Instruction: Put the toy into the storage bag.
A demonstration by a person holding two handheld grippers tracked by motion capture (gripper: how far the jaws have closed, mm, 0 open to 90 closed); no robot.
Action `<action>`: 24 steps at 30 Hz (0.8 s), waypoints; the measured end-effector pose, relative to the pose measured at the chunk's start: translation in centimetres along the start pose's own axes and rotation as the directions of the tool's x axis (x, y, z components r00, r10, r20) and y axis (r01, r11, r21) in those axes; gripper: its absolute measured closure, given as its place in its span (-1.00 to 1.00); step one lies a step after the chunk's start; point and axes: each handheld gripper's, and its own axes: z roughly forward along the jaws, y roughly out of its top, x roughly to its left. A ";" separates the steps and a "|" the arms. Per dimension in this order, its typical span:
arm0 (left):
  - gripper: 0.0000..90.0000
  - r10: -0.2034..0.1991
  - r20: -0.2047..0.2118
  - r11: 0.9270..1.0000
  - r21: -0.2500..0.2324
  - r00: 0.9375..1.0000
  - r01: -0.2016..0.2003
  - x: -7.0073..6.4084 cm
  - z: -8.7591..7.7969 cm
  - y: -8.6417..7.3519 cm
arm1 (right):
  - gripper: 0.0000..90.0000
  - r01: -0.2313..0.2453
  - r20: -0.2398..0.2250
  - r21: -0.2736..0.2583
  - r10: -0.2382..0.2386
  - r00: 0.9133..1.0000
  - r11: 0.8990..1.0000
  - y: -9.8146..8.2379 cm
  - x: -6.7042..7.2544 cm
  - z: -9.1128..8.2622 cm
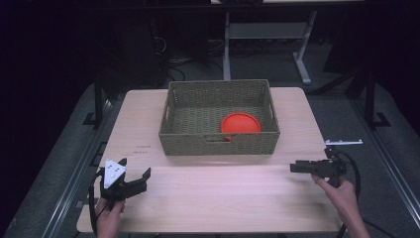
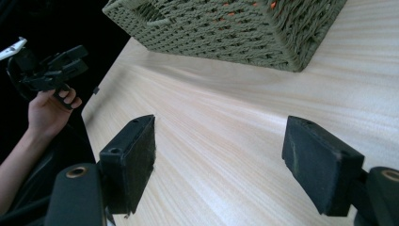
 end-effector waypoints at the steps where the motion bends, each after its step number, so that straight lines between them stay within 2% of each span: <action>1: -0.71 0.002 0.000 1.000 0.003 1.000 -0.002 0.0 0.0 0.0 | -0.43 0.000 0.003 -0.004 0.000 1.000 1.000 -0.2 0.0 -0.1; 15: -0.71 -0.004 0.010 1.000 0.014 1.000 0.004 0.0 0.0 0.0 | -0.44 -0.013 0.015 -0.034 0.014 1.000 0.999 -2.6 -0.9 -1.1; 20: -0.71 -0.003 0.016 1.000 0.016 1.000 0.003 -0.1 0.1 0.0 | -0.45 -0.007 0.032 -0.044 0.009 0.999 0.999 -3.4 -0.9 -1.5; 24: -0.72 -0.009 0.031 1.000 0.020 0.999 0.008 -0.1 0.1 0.0 | -0.45 -0.013 0.028 -0.048 0.015 1.000 0.999 -4.2 -0.7 -1.9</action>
